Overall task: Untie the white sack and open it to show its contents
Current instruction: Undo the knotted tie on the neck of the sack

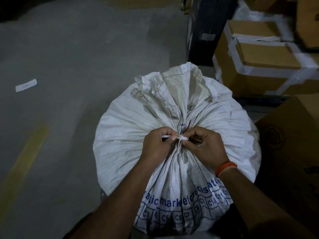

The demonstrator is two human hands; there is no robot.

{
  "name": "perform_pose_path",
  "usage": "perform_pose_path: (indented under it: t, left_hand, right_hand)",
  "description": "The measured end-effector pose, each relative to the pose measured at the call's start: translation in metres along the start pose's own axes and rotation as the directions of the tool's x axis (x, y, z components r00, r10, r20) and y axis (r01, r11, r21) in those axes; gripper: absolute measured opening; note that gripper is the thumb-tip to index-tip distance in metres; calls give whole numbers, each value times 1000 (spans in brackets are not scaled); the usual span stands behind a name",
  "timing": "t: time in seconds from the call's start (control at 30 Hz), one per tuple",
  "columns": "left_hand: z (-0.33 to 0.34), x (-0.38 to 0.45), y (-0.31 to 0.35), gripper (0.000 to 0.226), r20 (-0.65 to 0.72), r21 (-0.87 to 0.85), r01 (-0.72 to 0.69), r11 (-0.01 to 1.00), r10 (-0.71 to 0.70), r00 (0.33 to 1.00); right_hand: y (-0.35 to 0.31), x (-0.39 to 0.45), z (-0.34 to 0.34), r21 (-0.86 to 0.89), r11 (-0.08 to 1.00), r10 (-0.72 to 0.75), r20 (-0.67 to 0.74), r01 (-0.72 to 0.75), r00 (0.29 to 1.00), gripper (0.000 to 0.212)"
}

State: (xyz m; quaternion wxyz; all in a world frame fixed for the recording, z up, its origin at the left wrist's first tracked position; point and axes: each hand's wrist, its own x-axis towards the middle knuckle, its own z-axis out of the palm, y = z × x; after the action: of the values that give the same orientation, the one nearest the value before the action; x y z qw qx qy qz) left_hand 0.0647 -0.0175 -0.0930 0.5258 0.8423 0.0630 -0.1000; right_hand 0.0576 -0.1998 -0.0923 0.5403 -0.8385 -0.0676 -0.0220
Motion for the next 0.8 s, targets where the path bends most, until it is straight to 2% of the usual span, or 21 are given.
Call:
perform_pose_path:
  t: [0.17, 0.53, 0.8]
  left_hand:
    - [4, -2, 0, 11, -52, -30, 4, 1000, -5, 999]
    - [9, -7, 4, 10, -121, -7, -1, 1000, 0, 993]
    - [12, -9, 5, 10, -109, -1, -22, 1000, 22, 994]
  right_hand:
    - [0, -1, 5, 15, 999, 29, -35, -28, 999, 14]
    - [3, -3, 7, -22, 1000, -4, -56, 2, 998, 13]
    - [-1, -2, 5, -42, 999, -12, -38, 10, 999, 14]
